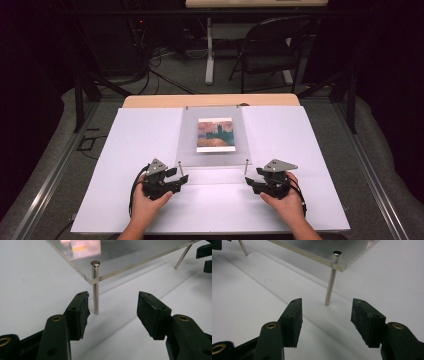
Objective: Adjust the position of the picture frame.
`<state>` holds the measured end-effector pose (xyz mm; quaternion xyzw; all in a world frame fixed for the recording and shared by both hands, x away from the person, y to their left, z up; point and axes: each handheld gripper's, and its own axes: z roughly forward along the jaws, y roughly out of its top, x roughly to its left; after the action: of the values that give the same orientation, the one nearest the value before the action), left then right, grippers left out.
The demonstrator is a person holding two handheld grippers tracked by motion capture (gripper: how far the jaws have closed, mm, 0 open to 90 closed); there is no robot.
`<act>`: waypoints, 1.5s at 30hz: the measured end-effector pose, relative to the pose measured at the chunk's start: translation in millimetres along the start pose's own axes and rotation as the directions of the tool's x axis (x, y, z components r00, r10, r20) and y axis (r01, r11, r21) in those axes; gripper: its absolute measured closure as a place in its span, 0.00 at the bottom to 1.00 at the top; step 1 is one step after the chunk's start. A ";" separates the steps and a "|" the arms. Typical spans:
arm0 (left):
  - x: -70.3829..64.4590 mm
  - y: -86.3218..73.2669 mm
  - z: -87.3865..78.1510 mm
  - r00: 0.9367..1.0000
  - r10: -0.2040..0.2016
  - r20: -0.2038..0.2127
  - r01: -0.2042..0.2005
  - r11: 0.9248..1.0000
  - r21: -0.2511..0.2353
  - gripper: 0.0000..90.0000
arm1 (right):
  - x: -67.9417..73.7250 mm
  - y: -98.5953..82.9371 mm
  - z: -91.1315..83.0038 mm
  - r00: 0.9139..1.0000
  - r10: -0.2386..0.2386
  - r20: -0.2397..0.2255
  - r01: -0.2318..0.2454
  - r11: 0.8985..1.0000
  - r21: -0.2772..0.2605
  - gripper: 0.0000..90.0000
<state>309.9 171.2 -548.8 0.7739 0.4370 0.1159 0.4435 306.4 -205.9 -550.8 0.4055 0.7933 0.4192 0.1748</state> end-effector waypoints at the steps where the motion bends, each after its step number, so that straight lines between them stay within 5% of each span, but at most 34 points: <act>1: 0.6 -0.6 -1.7 1.000 0.003 0.004 -0.003 1.000 0.001 0.47 | -0.3 -0.7 -1.4 1.000 0.002 -0.005 -0.002 1.000 -0.002 0.49; 8: 2.1 -2.6 -10.2 1.000 -0.004 0.025 0.004 1.000 -0.011 0.47 | -2.0 -0.3 -7.6 1.000 0.020 0.006 -0.020 1.000 -0.010 0.51; 23: 4.1 -1.5 -14.1 0.999 0.015 -0.037 -0.015 1.000 0.002 0.44 | -5.4 0.4 -11.7 0.999 0.014 0.035 -0.013 1.000 -0.016 0.48; 45: 10.4 5.8 -28.1 0.998 -0.023 -0.054 0.022 1.000 -0.014 0.41 | -12.9 6.4 -22.8 0.997 0.061 0.044 -0.060 0.998 -0.016 0.49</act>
<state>303.5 194.4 -530.1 0.7624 0.4570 0.1349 0.4379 303.4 -226.0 -533.0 0.4372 0.7736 0.4209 0.1824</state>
